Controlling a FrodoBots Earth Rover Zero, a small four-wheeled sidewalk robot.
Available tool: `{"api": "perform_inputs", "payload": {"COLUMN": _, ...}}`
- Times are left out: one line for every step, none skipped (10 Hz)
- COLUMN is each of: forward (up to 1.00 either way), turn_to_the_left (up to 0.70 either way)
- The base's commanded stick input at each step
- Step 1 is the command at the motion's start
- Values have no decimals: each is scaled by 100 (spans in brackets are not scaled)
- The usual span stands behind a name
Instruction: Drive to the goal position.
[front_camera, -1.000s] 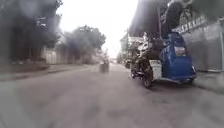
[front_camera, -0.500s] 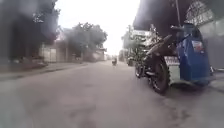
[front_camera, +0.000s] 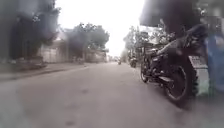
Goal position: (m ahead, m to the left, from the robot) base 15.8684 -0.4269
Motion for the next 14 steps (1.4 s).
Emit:
{"api": "perform_inputs", "payload": {"forward": 100, "turn_to_the_left": 0}}
{"api": "perform_inputs", "payload": {"forward": 100, "turn_to_the_left": 0}}
{"api": "perform_inputs", "payload": {"forward": 100, "turn_to_the_left": 0}}
{"api": "perform_inputs", "payload": {"forward": 100, "turn_to_the_left": 0}}
{"api": "perform_inputs", "payload": {"forward": 100, "turn_to_the_left": 0}}
{"api": "perform_inputs", "payload": {"forward": 100, "turn_to_the_left": -11}}
{"api": "perform_inputs", "payload": {"forward": 100, "turn_to_the_left": -31}}
{"api": "perform_inputs", "payload": {"forward": 100, "turn_to_the_left": -40}}
{"api": "perform_inputs", "payload": {"forward": 100, "turn_to_the_left": -40}}
{"api": "perform_inputs", "payload": {"forward": 100, "turn_to_the_left": -40}}
{"api": "perform_inputs", "payload": {"forward": 100, "turn_to_the_left": -40}}
{"api": "perform_inputs", "payload": {"forward": 100, "turn_to_the_left": -34}}
{"api": "perform_inputs", "payload": {"forward": 100, "turn_to_the_left": -7}}
{"api": "perform_inputs", "payload": {"forward": 100, "turn_to_the_left": 0}}
